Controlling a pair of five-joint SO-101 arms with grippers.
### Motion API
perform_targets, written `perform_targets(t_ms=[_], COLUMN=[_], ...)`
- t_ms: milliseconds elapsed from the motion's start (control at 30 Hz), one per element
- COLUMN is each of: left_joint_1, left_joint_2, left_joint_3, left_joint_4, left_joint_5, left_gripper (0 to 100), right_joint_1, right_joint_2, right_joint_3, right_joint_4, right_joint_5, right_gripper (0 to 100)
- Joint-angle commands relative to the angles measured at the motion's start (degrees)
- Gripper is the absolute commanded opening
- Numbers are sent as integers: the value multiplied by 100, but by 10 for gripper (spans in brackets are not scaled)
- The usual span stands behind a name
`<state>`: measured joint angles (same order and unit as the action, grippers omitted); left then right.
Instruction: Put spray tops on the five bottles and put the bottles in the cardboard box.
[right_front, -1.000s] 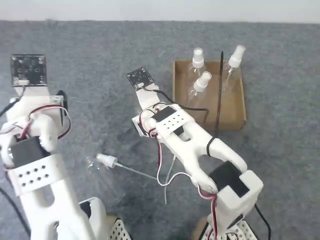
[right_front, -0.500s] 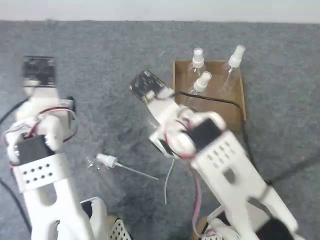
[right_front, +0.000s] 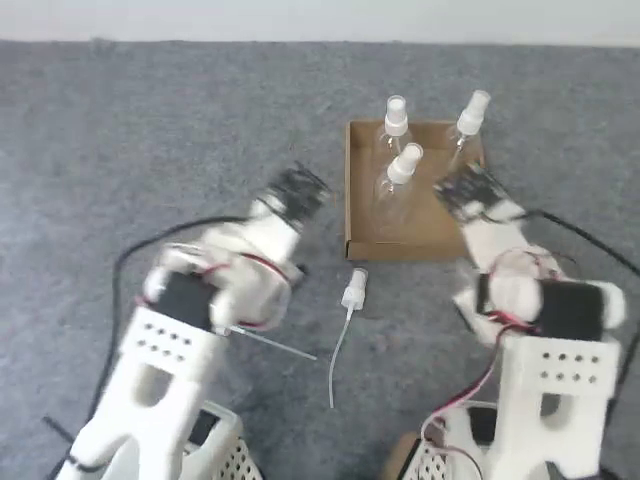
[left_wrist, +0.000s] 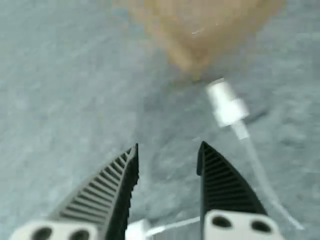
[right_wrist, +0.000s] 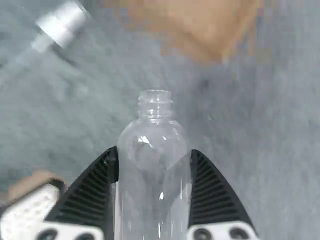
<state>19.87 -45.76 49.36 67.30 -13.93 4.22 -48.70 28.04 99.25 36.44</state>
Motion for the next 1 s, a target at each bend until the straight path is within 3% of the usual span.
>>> perform_targets(t_ms=[0,167,300,633,967], left_joint_1=[686,888,958,1134,1116], left_joint_2=[35,703,2013,4290,4738], left_joint_3=[198,119,-514,-1376,-1341], left_joint_4=[-554,-862,-914,-1503,-1899], left_joint_5=[325,615,1020,2110,2602], left_gripper=[181,180,178,177,139], right_joint_1=[1842,3073,3477,3723,3758], right_joint_2=[-338,-347,-347,-356,-356], right_joint_3=[1257,2435,3007,3719,3719], right_joint_4=[-971,-2431,-3064,-3626,-3600], right_joint_5=[1090,1565,1556,1582,1591], right_gripper=[7,7,7,7,7])
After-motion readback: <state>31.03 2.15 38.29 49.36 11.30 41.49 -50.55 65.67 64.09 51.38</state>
